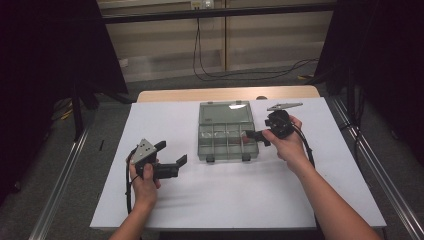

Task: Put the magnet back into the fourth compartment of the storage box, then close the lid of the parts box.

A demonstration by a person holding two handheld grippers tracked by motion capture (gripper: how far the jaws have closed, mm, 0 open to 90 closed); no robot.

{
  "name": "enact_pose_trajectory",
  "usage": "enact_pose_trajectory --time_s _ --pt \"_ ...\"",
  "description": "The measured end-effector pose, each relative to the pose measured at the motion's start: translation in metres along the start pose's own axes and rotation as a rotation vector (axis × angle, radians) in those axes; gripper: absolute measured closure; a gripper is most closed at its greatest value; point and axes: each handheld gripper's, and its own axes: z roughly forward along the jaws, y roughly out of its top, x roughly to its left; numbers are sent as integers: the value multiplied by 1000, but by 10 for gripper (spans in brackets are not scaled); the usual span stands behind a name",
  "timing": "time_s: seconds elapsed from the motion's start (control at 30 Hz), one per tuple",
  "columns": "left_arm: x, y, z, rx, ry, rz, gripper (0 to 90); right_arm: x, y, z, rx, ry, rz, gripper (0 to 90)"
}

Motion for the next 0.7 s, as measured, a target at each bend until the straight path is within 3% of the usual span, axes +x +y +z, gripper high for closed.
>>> enact_pose_trajectory --time_s 0.17,0.43,0.57,0.67,0.7 --pt "4 4 10 6 -18 -33 44 0 1 -1 0 -5 0 7" --pt "7 11 27 10 -40 -39 47 -3 3 -1 -7 -5 6 18" --pt "10 15 36 28 -33 -50 46 -4 6 -1 -3 -14 24 23" --pt "14 16 43 45 -51 -43 46 -5 7 1 -7 -13 28 28" --pt "14 15 46 23 -56 -66 50 -5 7 1 -5 -14 33 30"
